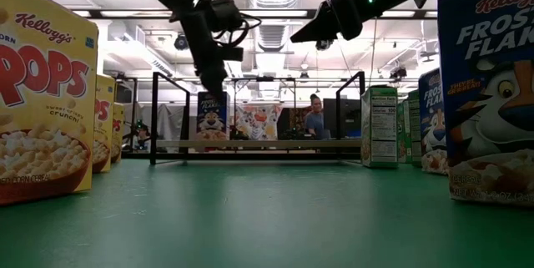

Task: Stack cereal on shelf
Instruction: Put the top left blue cereal box on the shelf, then put the middle yellow cereal box on the shelf

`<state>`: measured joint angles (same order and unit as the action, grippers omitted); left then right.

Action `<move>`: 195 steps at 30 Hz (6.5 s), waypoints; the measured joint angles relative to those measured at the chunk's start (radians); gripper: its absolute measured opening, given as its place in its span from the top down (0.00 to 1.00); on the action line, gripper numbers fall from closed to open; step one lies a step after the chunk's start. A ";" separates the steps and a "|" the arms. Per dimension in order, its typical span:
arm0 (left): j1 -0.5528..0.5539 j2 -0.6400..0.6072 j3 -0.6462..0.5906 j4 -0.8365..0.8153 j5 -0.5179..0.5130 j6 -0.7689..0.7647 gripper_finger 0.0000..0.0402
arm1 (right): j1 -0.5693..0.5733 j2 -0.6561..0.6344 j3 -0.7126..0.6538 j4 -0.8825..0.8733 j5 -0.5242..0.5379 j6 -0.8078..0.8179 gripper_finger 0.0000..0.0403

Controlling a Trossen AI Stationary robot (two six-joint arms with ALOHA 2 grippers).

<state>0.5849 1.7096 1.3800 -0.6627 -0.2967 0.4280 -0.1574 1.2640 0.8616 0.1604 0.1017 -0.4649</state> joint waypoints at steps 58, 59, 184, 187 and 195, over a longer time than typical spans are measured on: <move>-0.798 -0.121 0.197 -0.911 0.197 -1.572 0.52 | 0.000 0.000 0.000 -0.021 0.000 -0.033 0.98; -0.805 -0.122 0.190 -0.911 0.186 -1.579 0.49 | 0.000 0.000 0.000 -0.021 0.000 -0.034 0.98; -0.078 0.455 0.956 -0.658 0.187 0.232 0.61 | 0.000 -0.112 -0.007 -0.194 0.004 -0.024 0.98; -0.067 0.454 0.956 -0.656 0.188 0.225 0.61 | 0.000 -0.112 -0.007 -0.194 0.004 -0.024 0.98; -0.056 0.469 0.949 -0.637 0.213 0.222 0.61 | 0.000 -0.112 -0.008 -0.194 0.004 -0.017 0.98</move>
<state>0.5293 2.1781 2.3287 -1.2995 -0.0837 0.6502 -0.1574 1.1522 0.8540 -0.0333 0.1059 -0.4824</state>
